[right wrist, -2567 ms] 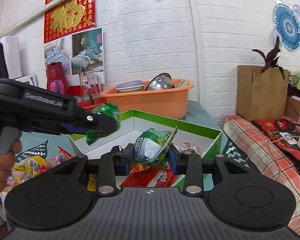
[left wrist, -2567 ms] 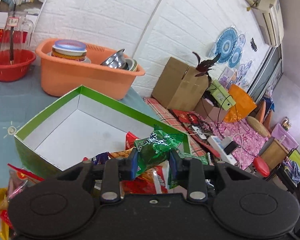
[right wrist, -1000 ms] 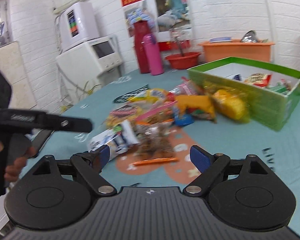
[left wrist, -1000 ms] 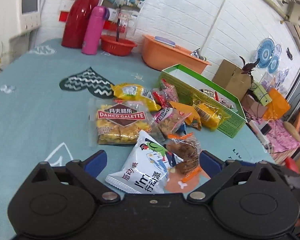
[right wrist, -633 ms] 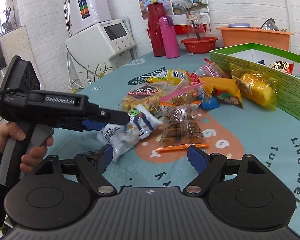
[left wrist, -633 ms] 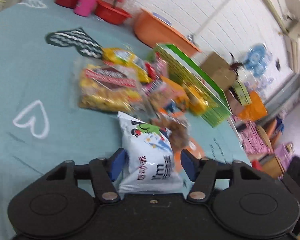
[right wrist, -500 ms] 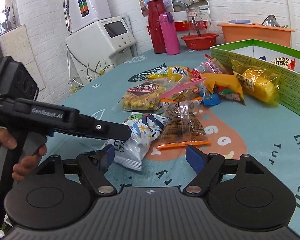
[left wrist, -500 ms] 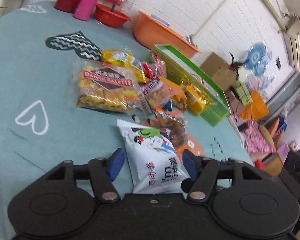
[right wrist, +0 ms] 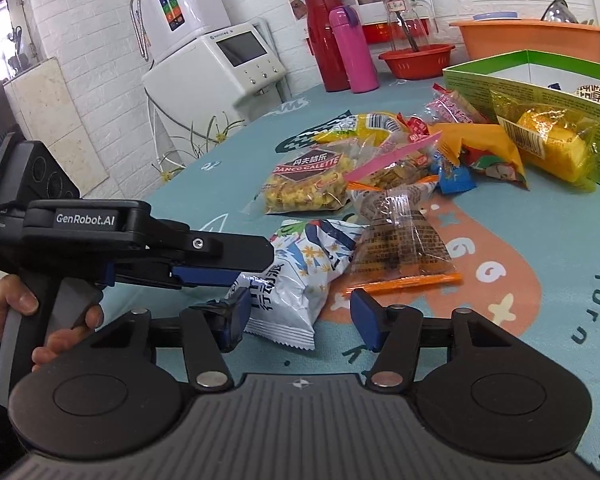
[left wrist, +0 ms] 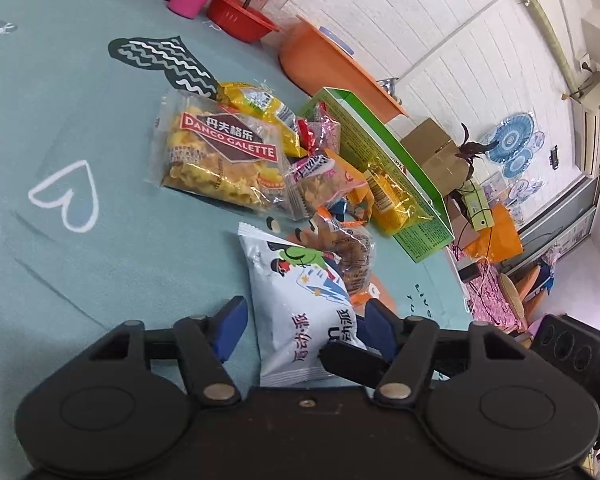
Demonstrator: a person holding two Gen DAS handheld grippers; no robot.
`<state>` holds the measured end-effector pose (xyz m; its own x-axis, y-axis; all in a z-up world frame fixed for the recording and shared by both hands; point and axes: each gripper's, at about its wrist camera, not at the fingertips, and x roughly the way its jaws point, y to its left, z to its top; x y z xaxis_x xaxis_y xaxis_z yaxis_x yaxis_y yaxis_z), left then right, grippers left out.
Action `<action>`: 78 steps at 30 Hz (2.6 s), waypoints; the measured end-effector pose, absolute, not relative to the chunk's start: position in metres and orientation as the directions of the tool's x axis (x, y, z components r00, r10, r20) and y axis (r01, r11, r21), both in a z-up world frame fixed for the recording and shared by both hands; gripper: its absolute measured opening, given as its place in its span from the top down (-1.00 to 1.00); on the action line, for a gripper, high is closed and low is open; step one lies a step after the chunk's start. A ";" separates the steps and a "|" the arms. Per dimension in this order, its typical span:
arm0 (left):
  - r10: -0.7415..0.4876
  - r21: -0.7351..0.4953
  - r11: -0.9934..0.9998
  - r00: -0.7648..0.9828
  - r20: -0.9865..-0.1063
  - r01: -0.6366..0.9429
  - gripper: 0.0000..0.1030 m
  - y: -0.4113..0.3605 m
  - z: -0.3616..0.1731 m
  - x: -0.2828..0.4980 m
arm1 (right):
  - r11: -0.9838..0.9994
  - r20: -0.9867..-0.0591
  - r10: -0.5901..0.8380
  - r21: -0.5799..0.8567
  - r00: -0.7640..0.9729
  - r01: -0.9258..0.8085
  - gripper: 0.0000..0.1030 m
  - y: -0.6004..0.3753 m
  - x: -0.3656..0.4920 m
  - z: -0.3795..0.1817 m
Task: Organize snacks
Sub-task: 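Reach the left gripper to the white-blue chip bag and grasp it, then lift the white-blue chip bag into the green box and open the left gripper, then grasp the brown cookie packet with orange stick using the right gripper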
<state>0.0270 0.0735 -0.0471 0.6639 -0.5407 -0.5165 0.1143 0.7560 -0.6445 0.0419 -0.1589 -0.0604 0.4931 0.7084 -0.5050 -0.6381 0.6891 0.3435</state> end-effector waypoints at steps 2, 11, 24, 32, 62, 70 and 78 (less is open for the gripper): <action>-0.545 -0.643 0.757 0.660 -0.517 0.121 -0.58 0.071 -0.047 0.028 | 0.675 -0.505 0.723 0.375 0.471 -0.635 -0.55 -0.159 0.046 -0.063; -0.492 -0.590 0.798 0.694 -0.526 0.119 0.08 0.059 -0.040 0.018 | 0.661 -0.488 0.737 0.375 0.468 -0.649 -0.01 -0.161 0.042 -0.062; -0.560 -0.489 0.796 0.740 -0.372 0.357 0.10 0.004 0.046 0.064 | 0.724 -0.298 0.689 0.260 0.661 -0.638 0.03 -0.206 0.053 0.008; -0.639 -0.481 0.749 0.687 -0.346 0.456 0.10 -0.054 0.061 0.148 | 0.819 -0.241 0.571 0.236 0.785 -0.523 0.03 -0.250 0.099 0.026; -0.627 -0.455 0.774 0.633 -0.454 0.440 -1.00 -0.103 0.027 0.240 | 0.946 -0.308 0.326 0.100 0.894 -0.310 -1.00 -0.297 0.181 -0.024; -0.573 -0.428 0.808 0.711 -0.408 0.405 -1.00 -0.065 0.077 0.157 | 0.933 -0.252 0.360 0.113 0.898 -0.342 -1.00 -0.291 0.128 0.009; -0.499 -0.429 0.846 0.753 -0.429 0.316 -1.00 -0.008 0.049 0.073 | 0.878 -0.298 0.478 0.145 0.826 -0.456 -1.00 -0.266 0.080 -0.002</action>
<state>0.0727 -0.0083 0.0485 0.7531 -0.4992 -0.4286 0.3163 0.8459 -0.4294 0.0799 -0.2660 -0.0016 0.8262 0.4784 -0.2976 -0.4564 0.8780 0.1445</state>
